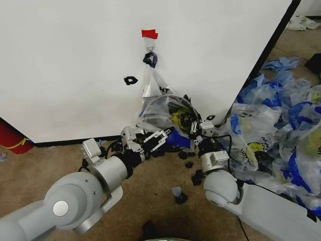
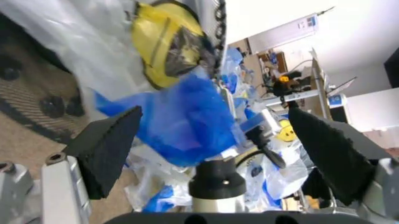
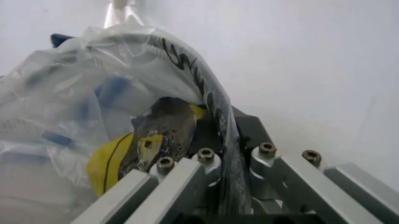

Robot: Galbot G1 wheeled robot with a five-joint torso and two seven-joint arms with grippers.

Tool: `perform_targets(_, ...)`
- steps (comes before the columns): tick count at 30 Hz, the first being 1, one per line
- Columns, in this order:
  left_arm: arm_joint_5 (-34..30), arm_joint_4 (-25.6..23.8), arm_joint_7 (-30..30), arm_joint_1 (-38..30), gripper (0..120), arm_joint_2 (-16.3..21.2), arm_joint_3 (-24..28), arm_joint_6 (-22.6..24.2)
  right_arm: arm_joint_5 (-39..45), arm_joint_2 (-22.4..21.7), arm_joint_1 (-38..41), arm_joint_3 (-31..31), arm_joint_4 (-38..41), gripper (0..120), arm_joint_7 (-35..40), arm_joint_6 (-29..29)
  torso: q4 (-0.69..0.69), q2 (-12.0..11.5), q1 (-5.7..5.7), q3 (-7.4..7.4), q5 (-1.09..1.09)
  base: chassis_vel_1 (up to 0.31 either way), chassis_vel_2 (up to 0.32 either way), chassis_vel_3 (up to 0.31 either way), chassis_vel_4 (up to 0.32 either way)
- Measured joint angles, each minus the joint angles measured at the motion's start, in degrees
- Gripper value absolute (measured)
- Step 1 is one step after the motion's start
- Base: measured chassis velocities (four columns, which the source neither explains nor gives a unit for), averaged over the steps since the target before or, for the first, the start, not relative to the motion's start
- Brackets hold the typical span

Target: Pick up the garbage bag from the wall and place it over the trash bin.

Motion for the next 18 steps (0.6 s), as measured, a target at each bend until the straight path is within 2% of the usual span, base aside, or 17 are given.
perform_targets(7,0.76,1.58,0.14,0.14,94,-0.91,0.72,0.02,0.72,0.74,2.47,-2.35,0.22,0,0.1,0.04,0.01,0.0,-0.01,-0.01,0.01,0.0,0.0,0.0,0.0)
perform_targets(18,1.43,2.03,0.1,0.48,94,-1.78,1.13,0.14,0.78,1.47,2.96,-2.84,-0.29,0,0.21,0.04,0.01,0.0,-0.01,-0.01,0.02,0.0,0.0,0.0,0.0)
